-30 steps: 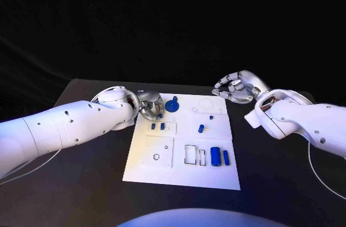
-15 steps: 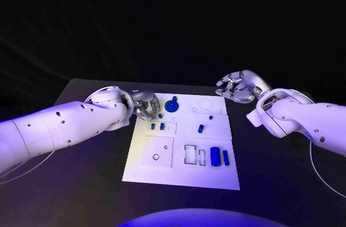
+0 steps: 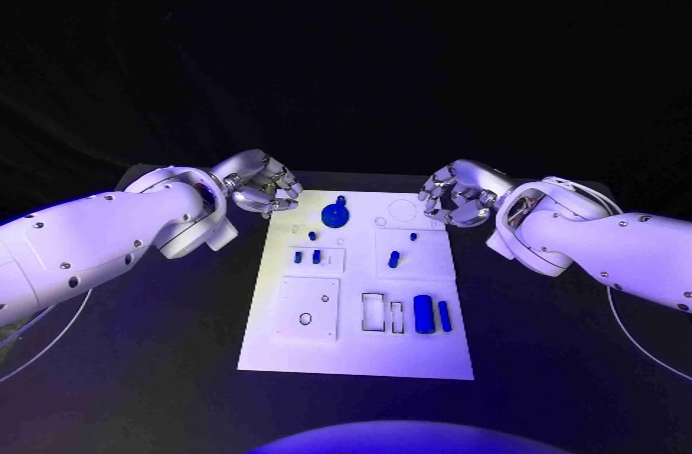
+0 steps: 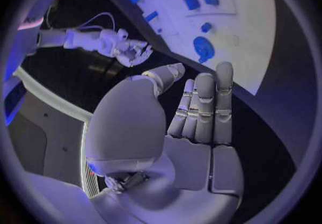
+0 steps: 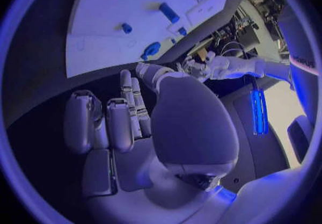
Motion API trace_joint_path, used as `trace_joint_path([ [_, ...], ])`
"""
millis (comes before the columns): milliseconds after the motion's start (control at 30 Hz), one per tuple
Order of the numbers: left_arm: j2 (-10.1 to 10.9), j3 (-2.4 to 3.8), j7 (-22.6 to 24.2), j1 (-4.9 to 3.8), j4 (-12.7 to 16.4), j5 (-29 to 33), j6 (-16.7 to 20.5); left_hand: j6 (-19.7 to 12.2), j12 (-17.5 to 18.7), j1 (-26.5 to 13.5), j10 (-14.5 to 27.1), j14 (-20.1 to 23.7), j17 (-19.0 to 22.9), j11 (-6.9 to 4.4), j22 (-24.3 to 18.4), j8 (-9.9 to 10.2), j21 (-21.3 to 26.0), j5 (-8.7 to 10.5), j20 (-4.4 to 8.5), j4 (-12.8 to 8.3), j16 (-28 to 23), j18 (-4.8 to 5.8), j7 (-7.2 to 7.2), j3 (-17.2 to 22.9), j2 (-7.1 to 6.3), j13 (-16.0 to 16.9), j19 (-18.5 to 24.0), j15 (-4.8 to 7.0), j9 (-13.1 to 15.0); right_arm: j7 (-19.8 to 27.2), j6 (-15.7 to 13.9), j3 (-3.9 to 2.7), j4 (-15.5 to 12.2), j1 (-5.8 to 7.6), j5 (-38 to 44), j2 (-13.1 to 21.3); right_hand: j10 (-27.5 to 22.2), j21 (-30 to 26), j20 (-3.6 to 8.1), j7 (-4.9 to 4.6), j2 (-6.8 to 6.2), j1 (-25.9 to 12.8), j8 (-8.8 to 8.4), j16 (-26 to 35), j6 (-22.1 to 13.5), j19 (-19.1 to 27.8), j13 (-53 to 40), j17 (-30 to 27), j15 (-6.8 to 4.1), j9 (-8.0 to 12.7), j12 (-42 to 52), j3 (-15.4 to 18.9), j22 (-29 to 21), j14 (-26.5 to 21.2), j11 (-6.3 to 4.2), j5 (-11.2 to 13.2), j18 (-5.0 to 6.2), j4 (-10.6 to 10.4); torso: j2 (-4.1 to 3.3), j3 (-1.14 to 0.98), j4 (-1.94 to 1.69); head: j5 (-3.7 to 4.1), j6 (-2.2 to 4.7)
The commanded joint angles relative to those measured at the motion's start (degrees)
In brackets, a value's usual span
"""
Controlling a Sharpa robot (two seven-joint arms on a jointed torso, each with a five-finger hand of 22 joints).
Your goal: Assemble the parts on the task board
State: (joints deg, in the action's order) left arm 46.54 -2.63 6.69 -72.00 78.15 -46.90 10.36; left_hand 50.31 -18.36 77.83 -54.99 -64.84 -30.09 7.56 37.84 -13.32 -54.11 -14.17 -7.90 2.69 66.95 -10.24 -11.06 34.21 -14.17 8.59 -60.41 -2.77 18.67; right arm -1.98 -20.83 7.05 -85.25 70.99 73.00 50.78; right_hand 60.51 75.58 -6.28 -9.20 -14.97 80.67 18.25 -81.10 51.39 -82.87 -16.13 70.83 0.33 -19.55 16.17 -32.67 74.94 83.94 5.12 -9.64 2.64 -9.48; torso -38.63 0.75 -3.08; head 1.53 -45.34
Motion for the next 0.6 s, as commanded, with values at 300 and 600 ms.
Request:
trace_joint_path([
  [300, 3.2, -0.24, 16.4, -0.01, 4.8, 38.4, 2.0, 1.2, -6.2, 1.2, -4.7, 1.4, 1.1, -1.7, -0.7, -1.2, 1.1, -0.69, 0.94, -0.2, 0.4, -0.39, 1.02, -0.8, 1.46, 2.3, 0.6, 1.18, 0.0, -8.1, 5.7, 0.06, 0.4, -1.79, 23.3, -2.1, 0.0, -1.2, -0.3, -0.35, -1.46, -1.8, -1.52, 0.5, 0.5, 0.5, 3.4, -0.6, 0.78, 0.5, -3.7, 0.5, 5.9, 1.9, 0.64, 0.5, 0.99, 1.5, -0.09, 0.18, -0.11, 1.97, 0.19],
  [600, 4.3, -0.27, 18.6, 0.01, 6.1, 42.8, 2.1, 1.0, -6.8, 0.8, -2.3, 3.3, 1.6, -1.31, -0.9, -1.4, 1.8, -0.63, 0.77, -0.1, 0.2, -0.29, 0.85, -1.2, 1.26, 2.4, 1.6, 0.85, -0.2, -9.5, 6.5, 0.11, 0.9, -2.8, 26.2, -3.6, -0.3, -1.3, -0.52, -0.68, -1.55, -2.3, -2.18, 0.3, 0.2, 0.5, 4.4, -0.2, 1.04, 0.8, -4.6, 1.2, 5.9, 2.1, 0.98, 0.8, 0.99, 2.1, -0.12, 0.14, -0.08, 1.69, -0.04],
])
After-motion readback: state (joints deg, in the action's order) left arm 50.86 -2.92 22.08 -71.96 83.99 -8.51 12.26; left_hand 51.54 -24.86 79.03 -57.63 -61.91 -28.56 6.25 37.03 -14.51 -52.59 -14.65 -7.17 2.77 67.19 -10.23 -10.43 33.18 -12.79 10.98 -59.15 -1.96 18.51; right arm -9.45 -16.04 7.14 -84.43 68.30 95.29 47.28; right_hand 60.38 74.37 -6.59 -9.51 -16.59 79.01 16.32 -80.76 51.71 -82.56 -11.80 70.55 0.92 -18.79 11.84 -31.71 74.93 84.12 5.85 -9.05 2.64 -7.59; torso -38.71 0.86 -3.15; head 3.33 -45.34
